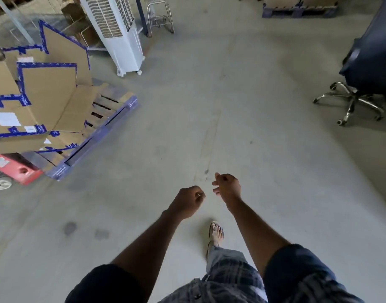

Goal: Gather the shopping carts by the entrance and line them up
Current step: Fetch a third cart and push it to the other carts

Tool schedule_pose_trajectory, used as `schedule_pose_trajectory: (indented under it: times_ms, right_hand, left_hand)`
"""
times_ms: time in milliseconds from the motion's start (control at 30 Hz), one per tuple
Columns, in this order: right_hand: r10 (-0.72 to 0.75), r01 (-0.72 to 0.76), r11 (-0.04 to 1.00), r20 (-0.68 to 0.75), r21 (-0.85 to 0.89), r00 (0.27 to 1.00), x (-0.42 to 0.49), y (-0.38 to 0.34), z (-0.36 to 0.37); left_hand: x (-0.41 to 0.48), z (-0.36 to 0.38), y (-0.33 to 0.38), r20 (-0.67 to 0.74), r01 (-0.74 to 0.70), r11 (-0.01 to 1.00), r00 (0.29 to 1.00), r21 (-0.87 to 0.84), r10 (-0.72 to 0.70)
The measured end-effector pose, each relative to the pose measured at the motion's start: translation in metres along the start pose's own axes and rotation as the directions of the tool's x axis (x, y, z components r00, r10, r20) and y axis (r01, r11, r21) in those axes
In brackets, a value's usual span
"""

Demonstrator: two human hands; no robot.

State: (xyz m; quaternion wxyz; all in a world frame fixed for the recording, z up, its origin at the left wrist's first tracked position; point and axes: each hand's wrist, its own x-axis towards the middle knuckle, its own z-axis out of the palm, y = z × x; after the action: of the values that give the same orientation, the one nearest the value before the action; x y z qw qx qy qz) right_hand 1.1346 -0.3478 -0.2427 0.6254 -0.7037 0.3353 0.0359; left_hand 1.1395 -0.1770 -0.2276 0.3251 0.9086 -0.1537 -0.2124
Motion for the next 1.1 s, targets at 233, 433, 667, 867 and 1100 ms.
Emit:
schedule_pose_trajectory:
  times_ms: [233, 433, 667, 867, 1100]
  right_hand:
    - [-0.067, 0.064, 0.997, 0.1, 0.04, 0.993, 0.201, -0.191, 0.045]
    - [-0.077, 0.069, 0.997, 0.263, 0.038, 0.962, 0.349, -0.302, 0.12]
    - [0.025, 0.031, 0.995, 0.514, -0.1, 0.857, 0.515, -0.389, 0.214]
    - [-0.071, 0.086, 0.996, 0.555, -0.002, 0.829, 0.63, -0.51, 0.232]
    - [-0.171, 0.119, 0.981, 0.391, 0.153, 0.904, 0.841, -0.638, 0.269]
  left_hand:
    - [0.191, -0.096, 0.024, 0.014, -0.02, 0.996, 1.0, 0.09, 0.019]
    - [0.375, -0.199, -0.003, -0.137, 0.101, 0.995, 0.985, -0.019, -0.103]
    - [0.615, -0.328, -0.05, -0.188, 0.182, 0.981, 0.963, -0.07, -0.192]
    - [0.789, -0.433, -0.031, -0.097, 0.148, 0.985, 0.983, -0.094, -0.157]
    - [1.01, -0.508, -0.013, -0.187, 0.055, 0.986, 0.979, -0.158, -0.084]
